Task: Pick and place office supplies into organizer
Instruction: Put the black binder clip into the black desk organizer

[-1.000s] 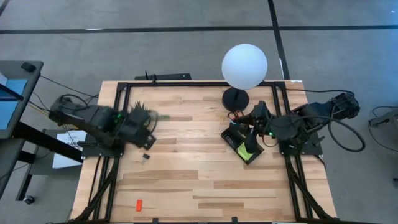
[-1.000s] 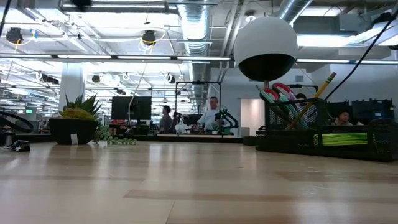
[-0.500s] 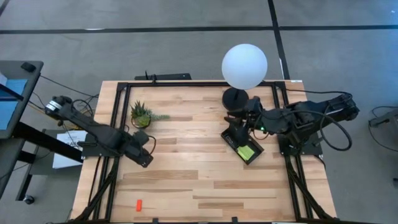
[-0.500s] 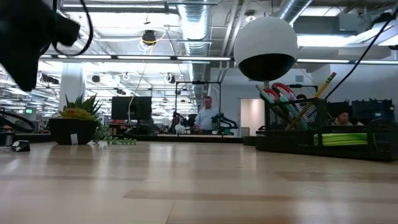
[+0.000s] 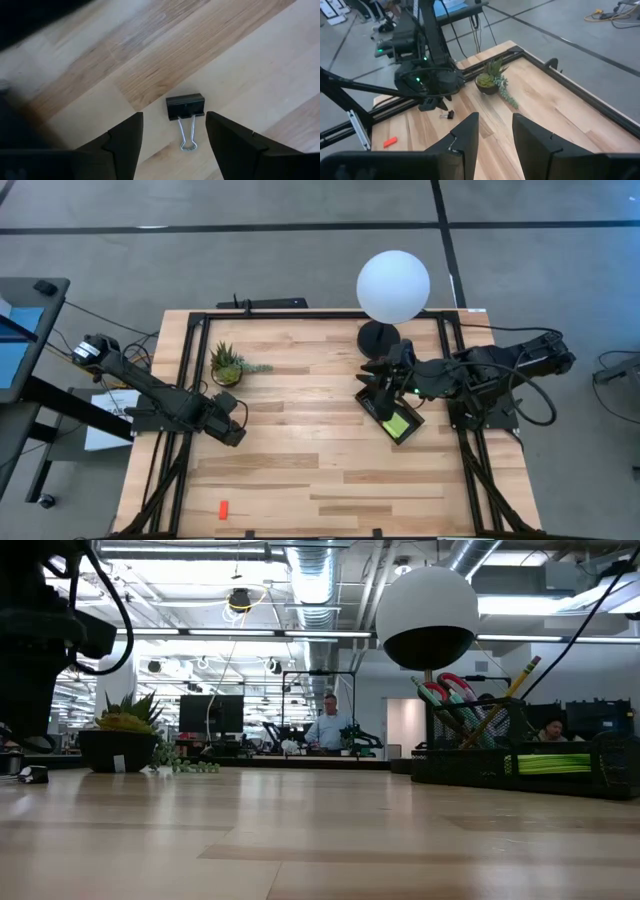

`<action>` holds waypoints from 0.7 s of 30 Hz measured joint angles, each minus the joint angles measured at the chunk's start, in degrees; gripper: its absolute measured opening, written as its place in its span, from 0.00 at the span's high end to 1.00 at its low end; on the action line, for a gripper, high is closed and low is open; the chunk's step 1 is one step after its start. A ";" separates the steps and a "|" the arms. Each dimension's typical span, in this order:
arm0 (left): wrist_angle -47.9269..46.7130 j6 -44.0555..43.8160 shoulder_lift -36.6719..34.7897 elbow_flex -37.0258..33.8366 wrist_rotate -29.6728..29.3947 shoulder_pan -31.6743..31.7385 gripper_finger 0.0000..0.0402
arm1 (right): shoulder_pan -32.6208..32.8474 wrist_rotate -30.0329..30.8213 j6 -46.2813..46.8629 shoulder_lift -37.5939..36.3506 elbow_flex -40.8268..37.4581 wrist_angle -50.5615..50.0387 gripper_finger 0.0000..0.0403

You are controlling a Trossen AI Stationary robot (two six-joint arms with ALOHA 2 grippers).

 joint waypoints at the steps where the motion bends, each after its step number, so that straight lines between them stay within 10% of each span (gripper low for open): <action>1: 0.69 0.00 0.00 -0.39 -0.06 0.00 0.47 | 0.00 0.02 0.01 -0.08 0.00 0.02 0.72; 21: 4.57 -4.38 0.82 -0.98 -4.25 0.00 0.47 | 0.00 0.13 0.01 0.20 0.02 0.02 0.72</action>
